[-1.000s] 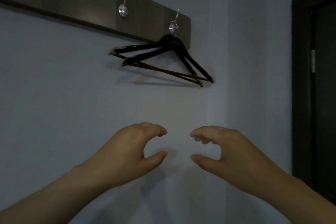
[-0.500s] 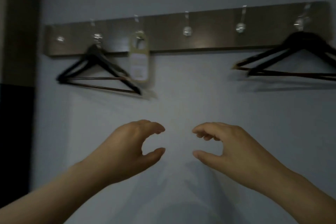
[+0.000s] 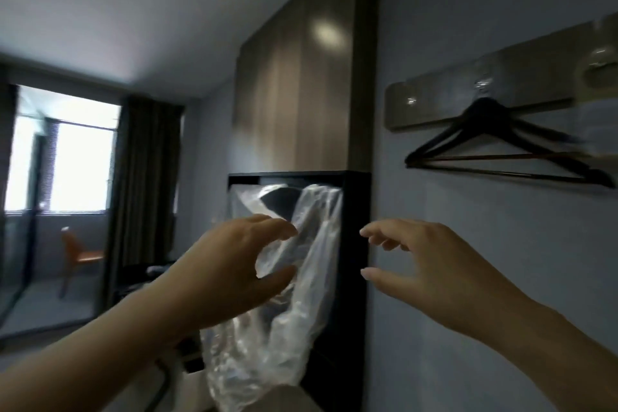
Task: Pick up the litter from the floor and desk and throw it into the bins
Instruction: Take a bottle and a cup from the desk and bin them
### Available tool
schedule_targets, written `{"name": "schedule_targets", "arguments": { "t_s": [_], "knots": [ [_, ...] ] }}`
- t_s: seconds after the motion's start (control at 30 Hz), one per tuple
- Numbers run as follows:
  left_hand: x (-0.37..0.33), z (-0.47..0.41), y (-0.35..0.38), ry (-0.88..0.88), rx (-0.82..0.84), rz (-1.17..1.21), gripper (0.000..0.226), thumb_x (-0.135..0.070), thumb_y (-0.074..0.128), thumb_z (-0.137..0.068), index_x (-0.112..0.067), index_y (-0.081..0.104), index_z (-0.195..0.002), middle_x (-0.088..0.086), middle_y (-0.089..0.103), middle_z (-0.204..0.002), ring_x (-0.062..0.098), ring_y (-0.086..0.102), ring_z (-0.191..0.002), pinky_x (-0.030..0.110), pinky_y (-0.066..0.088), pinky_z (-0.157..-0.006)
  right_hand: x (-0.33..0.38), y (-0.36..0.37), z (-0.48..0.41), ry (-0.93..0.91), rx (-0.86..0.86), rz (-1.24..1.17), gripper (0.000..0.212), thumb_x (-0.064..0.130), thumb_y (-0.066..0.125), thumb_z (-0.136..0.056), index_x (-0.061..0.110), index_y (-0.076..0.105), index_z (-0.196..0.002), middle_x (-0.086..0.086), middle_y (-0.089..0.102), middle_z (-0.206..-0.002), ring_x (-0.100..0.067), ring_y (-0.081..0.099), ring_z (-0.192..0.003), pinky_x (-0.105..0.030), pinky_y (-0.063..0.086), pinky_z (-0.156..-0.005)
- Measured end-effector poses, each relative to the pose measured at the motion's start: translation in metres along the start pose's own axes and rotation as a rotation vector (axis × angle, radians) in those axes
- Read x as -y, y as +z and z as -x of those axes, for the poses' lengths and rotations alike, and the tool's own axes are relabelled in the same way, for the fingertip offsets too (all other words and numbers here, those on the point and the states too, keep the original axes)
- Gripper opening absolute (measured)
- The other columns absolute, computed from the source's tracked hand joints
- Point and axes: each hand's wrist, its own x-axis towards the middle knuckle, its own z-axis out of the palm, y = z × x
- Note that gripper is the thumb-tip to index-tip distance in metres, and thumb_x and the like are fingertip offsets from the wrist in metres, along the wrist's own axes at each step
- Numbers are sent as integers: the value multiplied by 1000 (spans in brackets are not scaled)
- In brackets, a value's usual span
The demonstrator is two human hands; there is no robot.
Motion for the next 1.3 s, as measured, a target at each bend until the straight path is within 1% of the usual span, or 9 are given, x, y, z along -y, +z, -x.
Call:
{"name": "schedule_targets", "arguments": {
  "t_s": [0.13, 0.2, 0.33, 0.5, 0.73, 0.83, 1.0, 1.13, 1.3],
  "knots": [
    [60, 50, -40, -159, 16, -125, 49, -57, 57, -82, -36, 54, -126, -21, 56, -122, -4, 55, -105, 1, 34, -81, 54, 50, -49, -108, 55, -46, 47, 49, 67, -79, 40, 54, -123, 23, 56, -111, 4, 54, -102, -19, 46, -88],
    [84, 75, -57, -237, 24, -171, 50, -57, 57, -82, -35, 53, -127, -19, 56, -124, -6, 53, -104, 3, 38, -82, 80, 74, -71, -162, 72, -79, 49, 50, 67, -79, 39, 53, -124, 22, 56, -112, 3, 54, -101, -22, 47, -89],
    [124, 120, -82, -380, 57, -261, 50, -53, 56, -81, -35, 52, -128, -17, 56, -125, -2, 54, -109, 18, 47, -92, 131, 119, -106, -281, 91, -185, 47, 47, 68, -78, 37, 56, -122, 19, 60, -108, 3, 55, -98, -22, 47, -88],
    [175, 147, -95, -474, 70, -351, 57, -60, 46, -76, -32, 55, -125, -14, 60, -119, -3, 56, -102, 14, 47, -86, 169, 177, -145, -407, 107, -254, 47, 51, 65, -79, 37, 56, -122, 21, 60, -107, 4, 55, -95, -17, 44, -82],
    [252, 126, -68, -462, 57, -411, 69, -69, 32, -71, -31, 58, -122, -13, 62, -116, 0, 59, -103, 12, 46, -83, 162, 251, -215, -452, 96, -276, 51, 53, 63, -80, 39, 51, -128, 21, 60, -112, 6, 53, -98, -12, 40, -81],
    [289, 101, -47, -452, 63, -399, 71, -68, 30, -70, -29, 59, -121, -12, 63, -116, 2, 60, -101, 17, 51, -84, 149, 279, -252, -449, 94, -271, 52, 53, 61, -82, 40, 48, -130, 22, 58, -114, 8, 52, -100, -8, 38, -77],
    [358, 71, 1, -445, 94, -393, 67, -67, 33, -74, -29, 59, -122, -13, 63, -115, 1, 60, -103, 21, 53, -87, 127, 337, -312, -426, 105, -272, 53, 54, 61, -81, 38, 48, -130, 22, 59, -114, 5, 53, -101, -18, 46, -88],
    [416, 61, 34, -468, 137, -362, 66, -68, 34, -75, -32, 55, -127, -16, 60, -120, -3, 56, -109, 19, 49, -92, 121, 387, -352, -405, 154, -281, 53, 56, 60, -80, 37, 51, -128, 22, 59, -113, 3, 54, -102, -22, 48, -89],
    [492, 56, 64, -482, 161, -359, 69, -68, 32, -73, -31, 54, -127, -16, 61, -118, -3, 56, -107, 19, 50, -91, 127, 447, -402, -396, 186, -277, 50, 56, 59, -80, 37, 51, -126, 21, 59, -111, 1, 55, -101, -25, 49, -88]
  ]
}}
